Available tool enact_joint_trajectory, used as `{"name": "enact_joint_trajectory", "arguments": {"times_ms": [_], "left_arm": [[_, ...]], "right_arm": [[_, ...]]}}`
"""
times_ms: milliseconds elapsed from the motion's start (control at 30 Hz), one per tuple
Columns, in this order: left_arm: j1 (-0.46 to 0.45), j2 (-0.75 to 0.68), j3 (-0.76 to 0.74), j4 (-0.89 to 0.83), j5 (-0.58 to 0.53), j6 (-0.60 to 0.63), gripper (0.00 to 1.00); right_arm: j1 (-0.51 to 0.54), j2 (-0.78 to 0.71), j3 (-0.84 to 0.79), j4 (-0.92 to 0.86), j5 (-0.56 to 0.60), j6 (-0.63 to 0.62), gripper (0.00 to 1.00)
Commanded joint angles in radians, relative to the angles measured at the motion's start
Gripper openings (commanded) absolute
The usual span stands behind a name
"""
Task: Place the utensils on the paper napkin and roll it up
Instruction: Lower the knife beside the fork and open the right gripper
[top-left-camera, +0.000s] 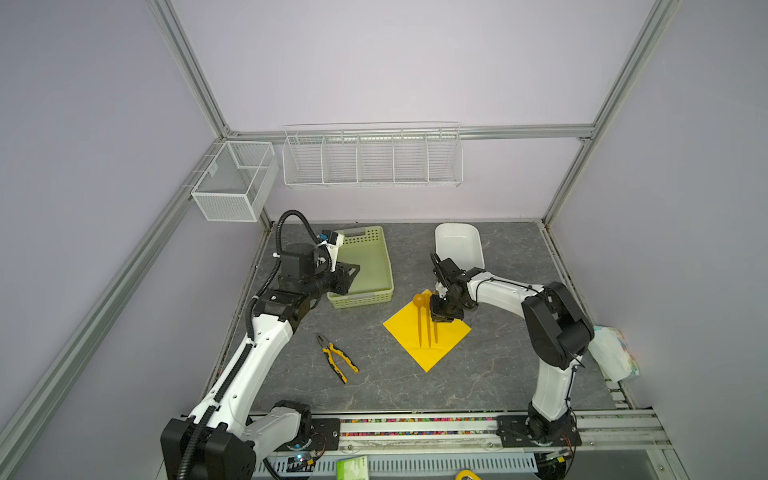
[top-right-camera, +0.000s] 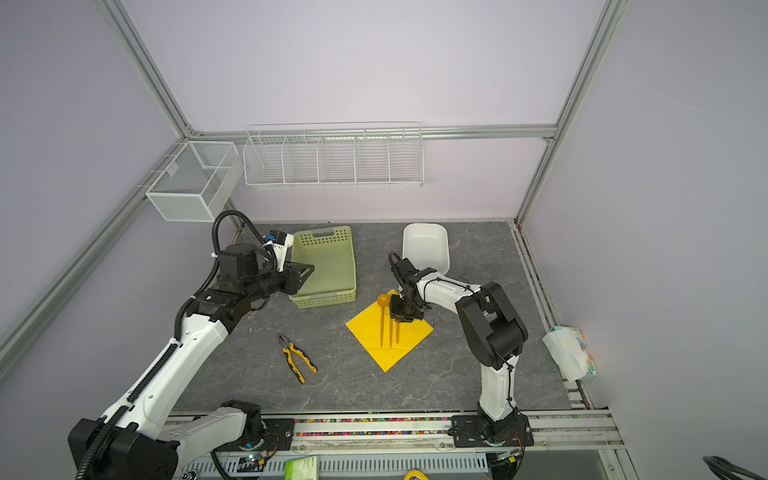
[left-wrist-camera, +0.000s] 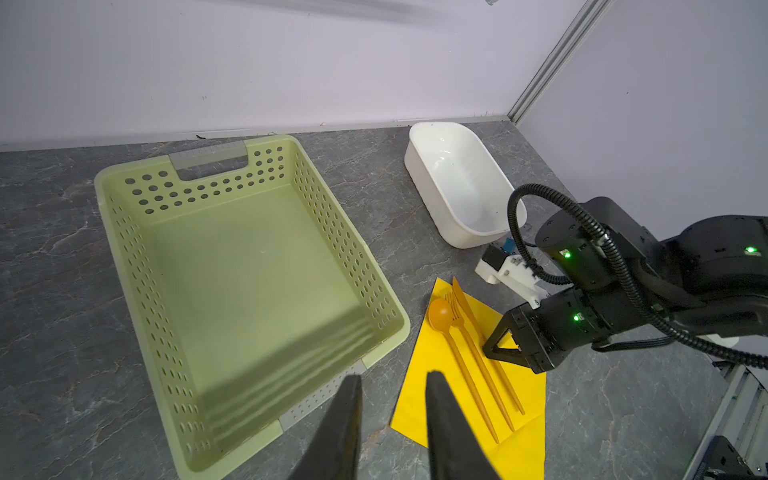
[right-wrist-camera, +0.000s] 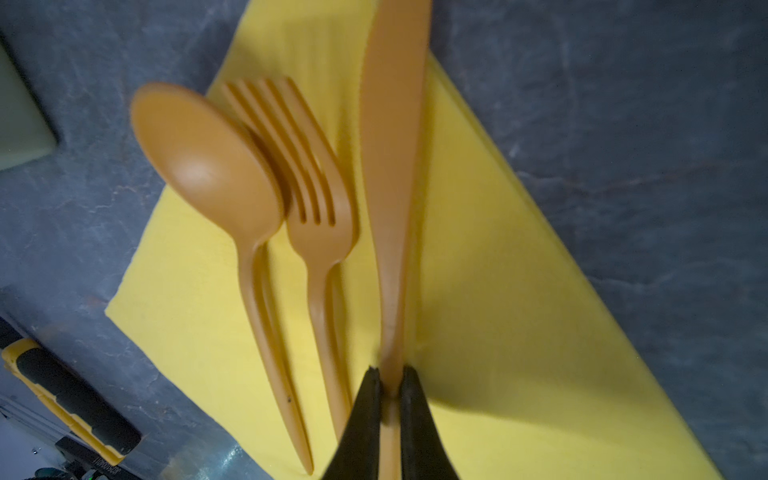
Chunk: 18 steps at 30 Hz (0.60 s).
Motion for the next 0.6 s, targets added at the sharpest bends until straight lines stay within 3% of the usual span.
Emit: {"name": "enact_joint_trajectory", "arguments": {"times_ms": [0,300,567], "left_arm": [[0.007,0.004,-0.007,-0.001,0.01,0.013,0.28],[0.007,-0.002,-0.008,-0.001,0.001,0.013,0.28],[0.007,-0.002,-0.008,-0.002,0.001,0.013,0.28]], "right_arm": [[-0.003,-0.01,-0.023,-0.017,0.0,0.009,0.12],[-0.002,-0.009,-0.026,-0.018,-0.003,0.016,0.22],[-0.002,-0.017,-0.029,-0.019,0.008,0.017,0.15]]}}
